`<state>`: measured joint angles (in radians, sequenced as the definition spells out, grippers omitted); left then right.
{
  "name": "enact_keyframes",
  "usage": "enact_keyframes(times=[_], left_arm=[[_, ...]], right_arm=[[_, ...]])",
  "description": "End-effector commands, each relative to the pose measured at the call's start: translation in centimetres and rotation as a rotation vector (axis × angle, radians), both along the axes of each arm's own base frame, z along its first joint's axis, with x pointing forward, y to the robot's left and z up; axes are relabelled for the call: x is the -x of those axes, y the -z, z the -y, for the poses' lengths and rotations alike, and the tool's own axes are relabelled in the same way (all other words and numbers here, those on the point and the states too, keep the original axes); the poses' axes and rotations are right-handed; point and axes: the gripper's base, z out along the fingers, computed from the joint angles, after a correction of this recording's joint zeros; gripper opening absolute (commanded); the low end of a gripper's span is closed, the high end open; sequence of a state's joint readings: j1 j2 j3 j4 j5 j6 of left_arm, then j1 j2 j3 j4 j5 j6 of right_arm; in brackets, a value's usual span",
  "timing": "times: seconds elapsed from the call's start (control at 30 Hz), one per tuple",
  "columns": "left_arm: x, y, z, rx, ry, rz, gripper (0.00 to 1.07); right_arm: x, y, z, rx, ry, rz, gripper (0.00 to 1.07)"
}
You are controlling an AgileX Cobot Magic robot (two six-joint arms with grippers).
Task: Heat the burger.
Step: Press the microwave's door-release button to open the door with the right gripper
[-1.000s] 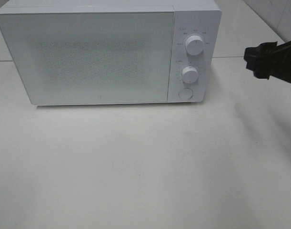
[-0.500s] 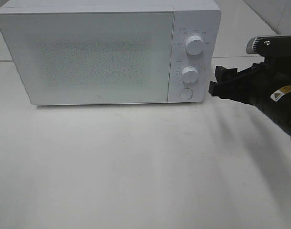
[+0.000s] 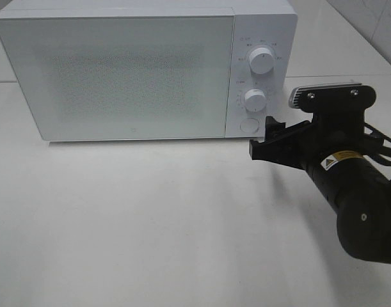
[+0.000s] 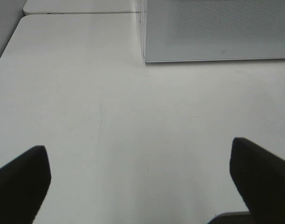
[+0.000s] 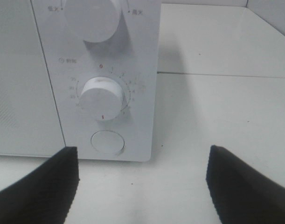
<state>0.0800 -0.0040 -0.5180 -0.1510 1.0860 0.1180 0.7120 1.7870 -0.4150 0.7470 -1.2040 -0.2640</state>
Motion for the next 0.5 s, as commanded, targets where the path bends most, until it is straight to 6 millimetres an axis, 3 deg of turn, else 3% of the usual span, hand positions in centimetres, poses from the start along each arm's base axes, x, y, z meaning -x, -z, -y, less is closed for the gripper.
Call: enact_keyframes(times=[0.03,0.37,0.43,0.5], left_arm=[[0.06,-0.09,0.03,0.006,-0.004,0.019,0.99],[0.06,-0.09,0.03,0.006,-0.004,0.019,0.99],[0.06,-0.09,0.03,0.006,-0.004,0.019,0.99],[0.06,-0.09,0.03,0.006,-0.004,0.019,0.99]], right_arm=[[-0.17,-0.31,-0.61,0.01,-0.002,0.056,0.74],[0.14,0.21,-1.25,-0.04,-0.008,0.015,0.7],[0.21,0.46,-1.3,-0.165,0.02,-0.019,0.59],[0.21,0.48,-1.31,-0.199,0.028,-0.023,0.56]])
